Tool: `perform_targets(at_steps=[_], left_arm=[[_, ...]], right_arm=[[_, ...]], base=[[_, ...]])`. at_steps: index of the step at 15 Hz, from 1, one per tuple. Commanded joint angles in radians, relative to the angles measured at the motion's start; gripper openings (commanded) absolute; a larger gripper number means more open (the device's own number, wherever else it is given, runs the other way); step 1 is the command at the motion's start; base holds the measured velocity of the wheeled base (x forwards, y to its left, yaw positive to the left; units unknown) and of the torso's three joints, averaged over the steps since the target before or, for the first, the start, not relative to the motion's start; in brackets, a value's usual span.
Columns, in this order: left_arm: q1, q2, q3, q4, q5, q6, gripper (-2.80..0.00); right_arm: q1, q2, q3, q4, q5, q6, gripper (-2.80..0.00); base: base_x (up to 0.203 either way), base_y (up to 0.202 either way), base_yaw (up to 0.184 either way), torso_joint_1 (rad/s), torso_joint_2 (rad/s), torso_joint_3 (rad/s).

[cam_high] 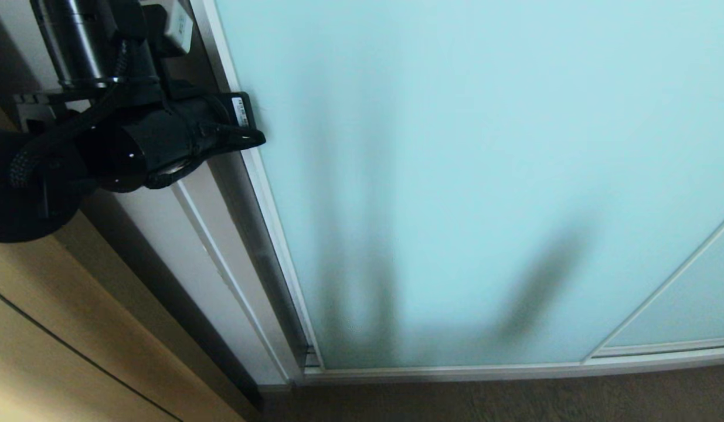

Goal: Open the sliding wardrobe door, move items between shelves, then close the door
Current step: Open the door

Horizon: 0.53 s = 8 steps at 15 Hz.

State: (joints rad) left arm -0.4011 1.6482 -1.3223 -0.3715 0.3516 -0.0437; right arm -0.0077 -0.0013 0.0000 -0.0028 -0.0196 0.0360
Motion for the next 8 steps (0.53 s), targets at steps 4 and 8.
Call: perform_targets(at_steps=[4, 8], left_arm=[[-0.121, 0.091, -0.014, -0.044, -0.002, 0.001, -2.8], [-0.194, 0.16, -0.025, -0.139, -0.002, 0.004, -2.8]], right_arm=[[0.0, 0.001, 0.002, 0.0, 0.0, -0.001, -2.8], [0.0, 0.001, 0.001, 0.0, 0.0, 0.0, -2.8]], base=[[0.0, 0.0, 0.0, 0.0, 0.0, 0.0], [0.0, 0.0, 0.0, 0.0, 0.0, 0.0]])
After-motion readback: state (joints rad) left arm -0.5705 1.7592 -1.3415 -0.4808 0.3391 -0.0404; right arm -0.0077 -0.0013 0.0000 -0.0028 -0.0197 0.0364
